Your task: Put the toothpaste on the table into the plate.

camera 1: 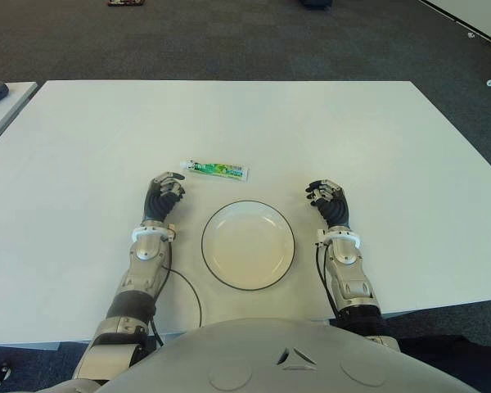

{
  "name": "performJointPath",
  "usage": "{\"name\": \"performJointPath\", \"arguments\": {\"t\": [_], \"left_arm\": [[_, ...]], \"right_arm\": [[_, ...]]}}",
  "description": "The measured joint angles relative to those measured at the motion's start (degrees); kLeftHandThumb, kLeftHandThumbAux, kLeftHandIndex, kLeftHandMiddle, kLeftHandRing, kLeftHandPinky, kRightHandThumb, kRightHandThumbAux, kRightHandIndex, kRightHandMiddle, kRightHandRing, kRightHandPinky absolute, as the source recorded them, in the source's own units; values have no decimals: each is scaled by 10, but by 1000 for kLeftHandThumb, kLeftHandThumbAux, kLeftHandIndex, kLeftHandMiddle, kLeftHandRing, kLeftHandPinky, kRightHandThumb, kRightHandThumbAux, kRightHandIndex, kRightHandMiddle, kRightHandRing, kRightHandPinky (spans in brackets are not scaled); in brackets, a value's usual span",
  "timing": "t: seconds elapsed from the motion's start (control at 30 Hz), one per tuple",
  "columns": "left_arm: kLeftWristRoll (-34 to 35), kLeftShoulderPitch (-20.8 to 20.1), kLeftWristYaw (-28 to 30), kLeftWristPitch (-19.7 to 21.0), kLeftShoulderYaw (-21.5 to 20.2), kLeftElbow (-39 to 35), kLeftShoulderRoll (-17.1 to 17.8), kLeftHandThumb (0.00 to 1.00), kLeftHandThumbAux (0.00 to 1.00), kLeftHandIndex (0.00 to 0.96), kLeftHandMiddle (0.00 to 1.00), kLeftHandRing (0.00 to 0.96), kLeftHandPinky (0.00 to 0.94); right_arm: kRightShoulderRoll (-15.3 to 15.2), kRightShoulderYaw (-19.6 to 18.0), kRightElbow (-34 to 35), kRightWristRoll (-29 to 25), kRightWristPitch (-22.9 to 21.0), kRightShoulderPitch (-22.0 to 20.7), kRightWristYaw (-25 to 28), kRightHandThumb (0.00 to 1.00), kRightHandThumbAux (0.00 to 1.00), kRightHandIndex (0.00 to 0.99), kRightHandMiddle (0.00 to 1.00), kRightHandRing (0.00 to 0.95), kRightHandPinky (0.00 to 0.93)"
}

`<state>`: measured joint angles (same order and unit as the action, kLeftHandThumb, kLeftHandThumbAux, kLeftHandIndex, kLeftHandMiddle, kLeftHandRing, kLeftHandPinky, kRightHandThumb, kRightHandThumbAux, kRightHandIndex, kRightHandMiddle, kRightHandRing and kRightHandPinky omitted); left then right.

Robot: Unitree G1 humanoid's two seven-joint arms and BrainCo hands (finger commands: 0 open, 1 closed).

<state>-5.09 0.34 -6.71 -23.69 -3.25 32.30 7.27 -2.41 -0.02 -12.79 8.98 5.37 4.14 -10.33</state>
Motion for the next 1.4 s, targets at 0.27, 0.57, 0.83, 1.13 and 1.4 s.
{"name": "performJointPath", "arguments": {"t": [0.27,0.57,0.83,1.13,1.4], "left_arm": [[-6,1,0,2,1,-2,1,699,721,436,687,672,615],[-15,5,-1,-2,3,-5,2,700,721,437,687,664,594],[-42,9,-21,-2,9,-17,4,699,721,437,656,638,574],[-198,11,-87,29,46,-119,56,704,705,425,479,462,445],[-299,-60,-148,53,88,-51,108,625,462,237,235,234,280]], "right_arm": [[0,0,0,0,0,0,0,710,728,430,520,516,526],[0,0,0,-1,0,0,3,710,728,430,515,513,523],[0,0,0,-1,0,0,3,709,728,429,526,523,531],[0,0,-3,0,1,-1,-1,709,728,429,529,523,525],[0,1,-8,0,5,-4,-2,709,729,429,521,516,522]]}}
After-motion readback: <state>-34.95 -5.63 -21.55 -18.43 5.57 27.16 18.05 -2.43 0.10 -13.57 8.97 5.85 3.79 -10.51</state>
